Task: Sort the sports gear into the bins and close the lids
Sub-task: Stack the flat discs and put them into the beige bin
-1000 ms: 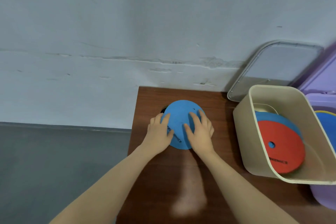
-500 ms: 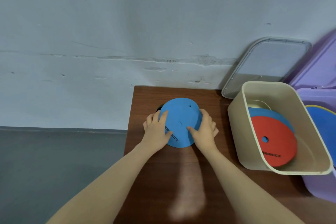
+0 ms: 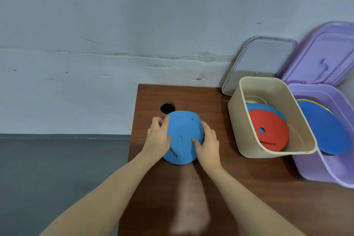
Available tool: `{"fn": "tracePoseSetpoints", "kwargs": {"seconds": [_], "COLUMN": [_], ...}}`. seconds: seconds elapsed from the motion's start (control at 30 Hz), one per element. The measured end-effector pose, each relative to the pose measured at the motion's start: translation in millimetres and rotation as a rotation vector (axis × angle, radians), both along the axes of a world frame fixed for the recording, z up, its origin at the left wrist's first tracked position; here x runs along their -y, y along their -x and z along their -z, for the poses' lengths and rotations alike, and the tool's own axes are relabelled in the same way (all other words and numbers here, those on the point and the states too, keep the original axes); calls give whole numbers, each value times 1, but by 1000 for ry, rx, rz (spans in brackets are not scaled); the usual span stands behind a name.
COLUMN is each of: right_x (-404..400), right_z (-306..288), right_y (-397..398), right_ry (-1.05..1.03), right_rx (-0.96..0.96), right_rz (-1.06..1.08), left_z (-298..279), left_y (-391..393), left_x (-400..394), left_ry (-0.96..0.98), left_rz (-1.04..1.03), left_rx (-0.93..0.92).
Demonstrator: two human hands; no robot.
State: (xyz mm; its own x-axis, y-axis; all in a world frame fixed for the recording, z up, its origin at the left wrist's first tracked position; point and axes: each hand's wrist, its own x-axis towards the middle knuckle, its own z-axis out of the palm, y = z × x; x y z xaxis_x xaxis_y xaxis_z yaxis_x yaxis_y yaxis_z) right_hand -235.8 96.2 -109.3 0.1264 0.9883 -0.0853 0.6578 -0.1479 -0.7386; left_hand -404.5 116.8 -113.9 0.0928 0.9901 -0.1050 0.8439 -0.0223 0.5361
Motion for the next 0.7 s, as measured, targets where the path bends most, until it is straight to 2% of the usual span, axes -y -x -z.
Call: {"fn": "tracePoseSetpoints", "kwargs": {"seconds": [0.13,0.33,0.5,0.7], "right_x": [1,-8,-17,-34], "right_z": [-25,-73,-105,-124], "right_y": [-6,-39,-107,-205], "right_ry": [-126,-345,-428,-433], "right_rx": [-13,-59,-44,70], "right_rz": [-36,-52,-33,-86], "left_z": [-33,-94,-128,-134], "left_y": [-5,-32,-99,-198], "left_x": [7,3,-3,-17], "left_ry": [-46,-257,-328,-292], "left_rz": [-53,-48,-51,-58], "left_rx": [-36,-79,-38,24]}}
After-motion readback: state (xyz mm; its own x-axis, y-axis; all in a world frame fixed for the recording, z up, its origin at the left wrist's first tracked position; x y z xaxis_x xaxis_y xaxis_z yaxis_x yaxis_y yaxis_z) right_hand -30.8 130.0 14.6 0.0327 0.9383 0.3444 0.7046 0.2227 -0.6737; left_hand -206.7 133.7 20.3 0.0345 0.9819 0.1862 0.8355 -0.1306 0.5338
